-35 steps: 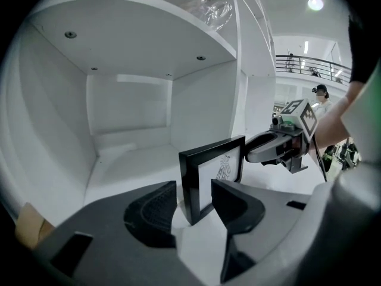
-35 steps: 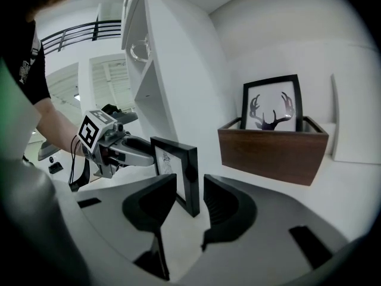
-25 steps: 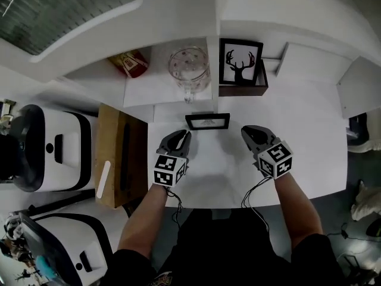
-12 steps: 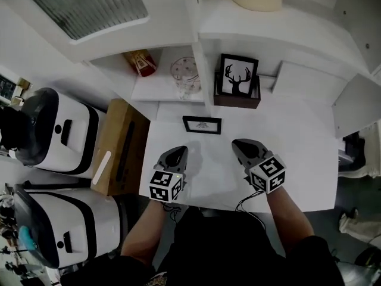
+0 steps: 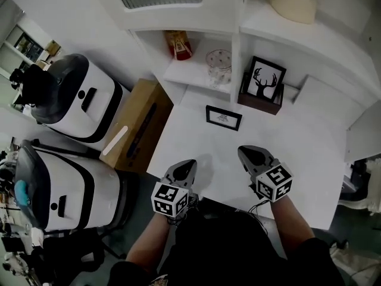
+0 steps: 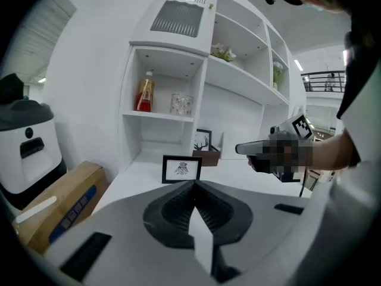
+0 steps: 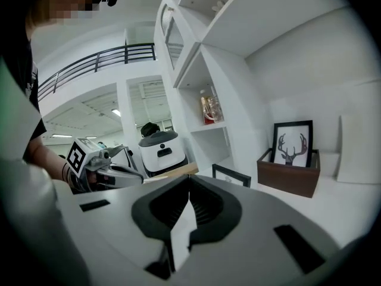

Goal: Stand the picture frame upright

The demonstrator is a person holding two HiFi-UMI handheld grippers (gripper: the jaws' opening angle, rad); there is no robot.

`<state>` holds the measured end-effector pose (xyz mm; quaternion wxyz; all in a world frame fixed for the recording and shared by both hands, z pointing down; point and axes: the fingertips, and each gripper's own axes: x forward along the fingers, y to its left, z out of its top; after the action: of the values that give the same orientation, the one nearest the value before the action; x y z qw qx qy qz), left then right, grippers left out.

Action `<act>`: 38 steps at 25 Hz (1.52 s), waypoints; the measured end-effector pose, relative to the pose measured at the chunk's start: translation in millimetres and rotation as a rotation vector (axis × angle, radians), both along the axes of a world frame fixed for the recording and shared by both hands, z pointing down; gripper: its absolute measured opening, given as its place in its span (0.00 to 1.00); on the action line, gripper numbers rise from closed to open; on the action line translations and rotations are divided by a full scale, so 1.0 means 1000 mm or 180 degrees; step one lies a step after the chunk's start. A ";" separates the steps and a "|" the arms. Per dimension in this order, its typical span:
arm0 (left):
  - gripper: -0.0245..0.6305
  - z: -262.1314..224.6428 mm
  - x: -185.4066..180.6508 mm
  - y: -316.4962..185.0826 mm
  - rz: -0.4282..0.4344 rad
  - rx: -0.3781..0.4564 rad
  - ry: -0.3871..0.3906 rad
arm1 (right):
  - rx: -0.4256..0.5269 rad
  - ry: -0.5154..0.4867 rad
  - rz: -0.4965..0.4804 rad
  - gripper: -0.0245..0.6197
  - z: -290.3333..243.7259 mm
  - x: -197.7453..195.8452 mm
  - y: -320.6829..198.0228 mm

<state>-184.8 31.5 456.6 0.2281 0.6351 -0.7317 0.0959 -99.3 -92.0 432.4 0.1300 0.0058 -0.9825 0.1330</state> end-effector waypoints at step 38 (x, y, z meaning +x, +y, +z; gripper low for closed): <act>0.04 -0.020 -0.011 0.192 0.1357 0.0230 0.0264 | 0.0105 0.0085 0.1713 0.04 -0.025 0.041 0.248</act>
<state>-195.3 223.3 436.1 0.2098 0.7866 -0.5738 0.0895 -58.6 156.3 407.8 0.1028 0.2706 -0.9459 0.1466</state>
